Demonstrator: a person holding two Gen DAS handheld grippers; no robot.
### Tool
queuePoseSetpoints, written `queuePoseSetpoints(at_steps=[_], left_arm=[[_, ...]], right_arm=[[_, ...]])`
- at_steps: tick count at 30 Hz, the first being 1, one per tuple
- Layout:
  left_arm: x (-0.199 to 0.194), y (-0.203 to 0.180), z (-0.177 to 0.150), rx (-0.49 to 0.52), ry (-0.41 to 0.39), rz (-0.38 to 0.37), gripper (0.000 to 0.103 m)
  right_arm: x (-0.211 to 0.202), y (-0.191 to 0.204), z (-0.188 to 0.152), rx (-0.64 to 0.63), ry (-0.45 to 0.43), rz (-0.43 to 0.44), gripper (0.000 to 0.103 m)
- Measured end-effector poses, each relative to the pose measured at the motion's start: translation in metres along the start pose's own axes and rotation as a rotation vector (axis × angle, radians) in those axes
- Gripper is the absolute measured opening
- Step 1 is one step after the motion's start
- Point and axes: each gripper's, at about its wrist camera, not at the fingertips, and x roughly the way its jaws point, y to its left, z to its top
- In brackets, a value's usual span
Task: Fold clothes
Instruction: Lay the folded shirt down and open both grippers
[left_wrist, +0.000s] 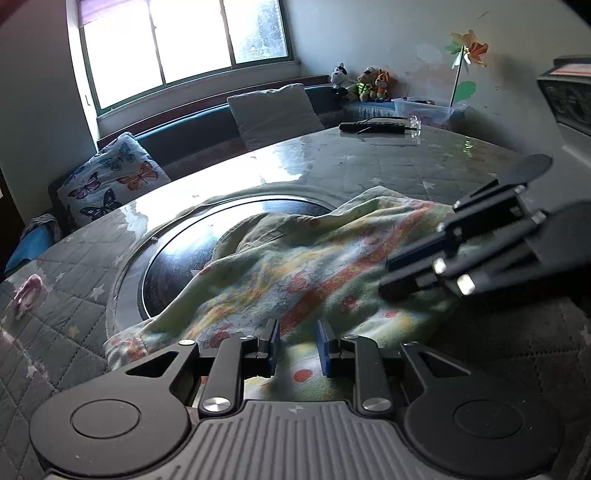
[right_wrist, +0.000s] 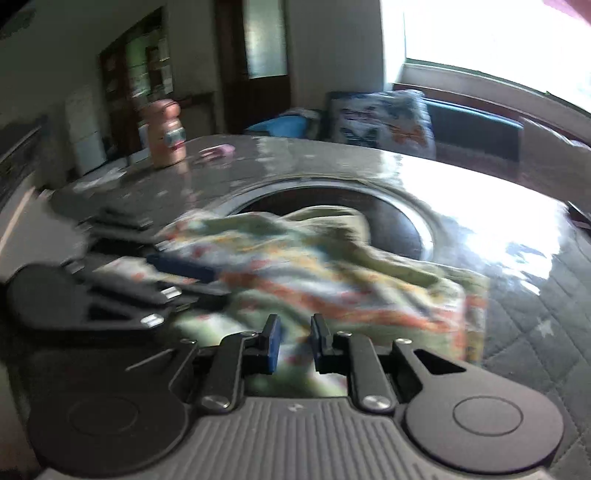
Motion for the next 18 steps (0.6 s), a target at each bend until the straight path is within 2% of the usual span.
queuePoseSetpoints(at_steps=[5,6,9,11,14,18], left_arm=[[0.000,0.004,-0.001,-0.009,0.002,0.004,0.025],[0.000,0.005,-0.001,-0.011,0.002,0.003,0.025],[0.001,0.014,0.005,-0.034,0.004,0.013,0.025],[0.002,0.019,0.009,-0.050,0.005,0.020,0.025],[0.008,0.034,0.019,-0.087,0.015,0.039,0.025],[0.023,0.052,0.027,-0.123,0.040,0.059,0.025]], right_arm=[[0.002,-0.036,0.000,0.092,-0.011,-0.116,0.015],[0.002,-0.043,0.000,0.112,-0.012,-0.136,0.008],[0.002,-0.057,0.003,0.145,-0.021,-0.179,0.008],[0.001,-0.052,0.009,0.118,-0.039,-0.169,0.008],[0.010,-0.042,0.021,0.091,-0.040,-0.110,0.008],[0.034,-0.032,0.030,0.067,0.008,-0.056,0.008]])
